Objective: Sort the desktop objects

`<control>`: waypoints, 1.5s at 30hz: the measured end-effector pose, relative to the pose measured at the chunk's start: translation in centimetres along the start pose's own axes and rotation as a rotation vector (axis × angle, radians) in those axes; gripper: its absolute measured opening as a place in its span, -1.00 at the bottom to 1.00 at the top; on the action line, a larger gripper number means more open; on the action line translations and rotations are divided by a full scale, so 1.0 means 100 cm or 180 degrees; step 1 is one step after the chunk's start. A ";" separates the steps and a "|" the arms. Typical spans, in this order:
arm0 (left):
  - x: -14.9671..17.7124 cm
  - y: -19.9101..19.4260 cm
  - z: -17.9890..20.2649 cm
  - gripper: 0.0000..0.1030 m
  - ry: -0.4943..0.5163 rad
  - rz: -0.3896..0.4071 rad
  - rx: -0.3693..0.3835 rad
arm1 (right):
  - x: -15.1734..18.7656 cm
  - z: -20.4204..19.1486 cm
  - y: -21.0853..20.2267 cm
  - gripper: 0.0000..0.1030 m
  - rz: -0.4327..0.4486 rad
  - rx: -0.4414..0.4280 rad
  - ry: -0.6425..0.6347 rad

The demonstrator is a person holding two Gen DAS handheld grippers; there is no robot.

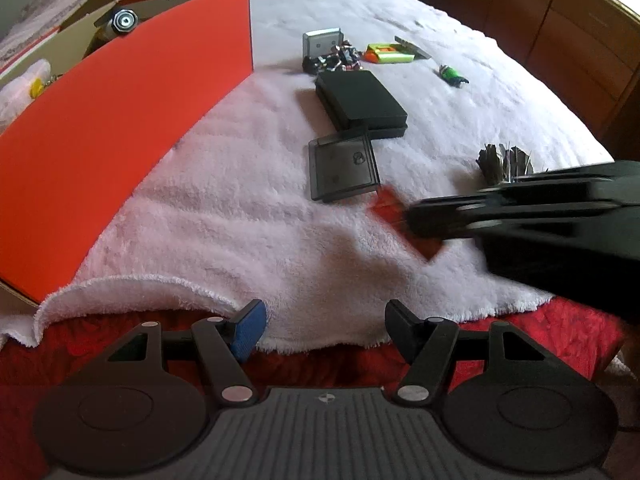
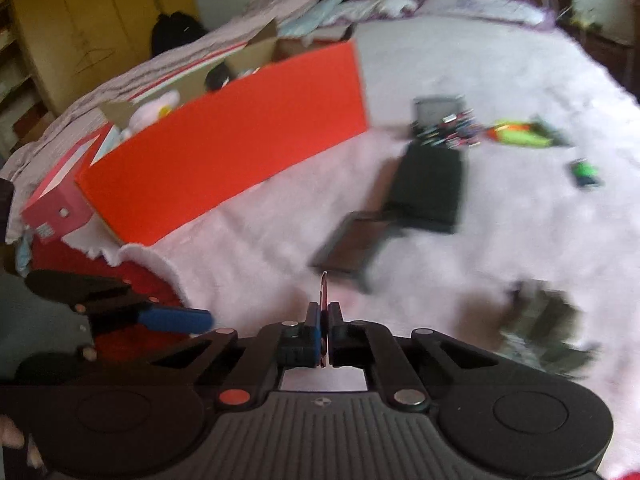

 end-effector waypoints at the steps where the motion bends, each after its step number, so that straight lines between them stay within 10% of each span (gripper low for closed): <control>1: 0.000 0.001 0.001 0.29 -0.0001 0.0000 -0.0004 | 0.003 0.004 -0.008 -0.92 0.0013 0.0060 -0.0025; 9: -0.001 0.004 0.007 0.34 -0.0003 -0.0001 -0.0058 | 0.033 0.014 -0.013 -0.89 -0.0303 0.0337 -0.0382; 17: -0.010 -0.007 0.010 0.34 0.0008 0.0078 -0.0022 | 0.033 0.016 -0.028 -0.91 0.0006 0.0371 -0.0221; 27: -0.051 0.005 0.090 0.33 0.0526 0.0195 0.0396 | 0.065 0.091 -0.078 -0.91 0.0088 0.0980 0.0612; 35: -0.056 0.041 0.145 -0.21 0.0989 0.0068 0.0430 | 0.086 0.121 -0.072 -0.90 0.0092 0.0968 0.1076; 45: -0.082 0.044 0.165 -0.10 0.1193 0.0159 0.0450 | 0.092 0.125 -0.066 -0.90 0.0141 0.0890 0.1151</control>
Point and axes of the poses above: each gripper's, at about its wrist camera, not at the fingertips, and y roughly the way its jaws point, z to its right, x to its underside, the point moved 2 cm from there along y, roughly the way its jaws point, and after that the axes turned 3 degrees about z, right-handed, at the moved point
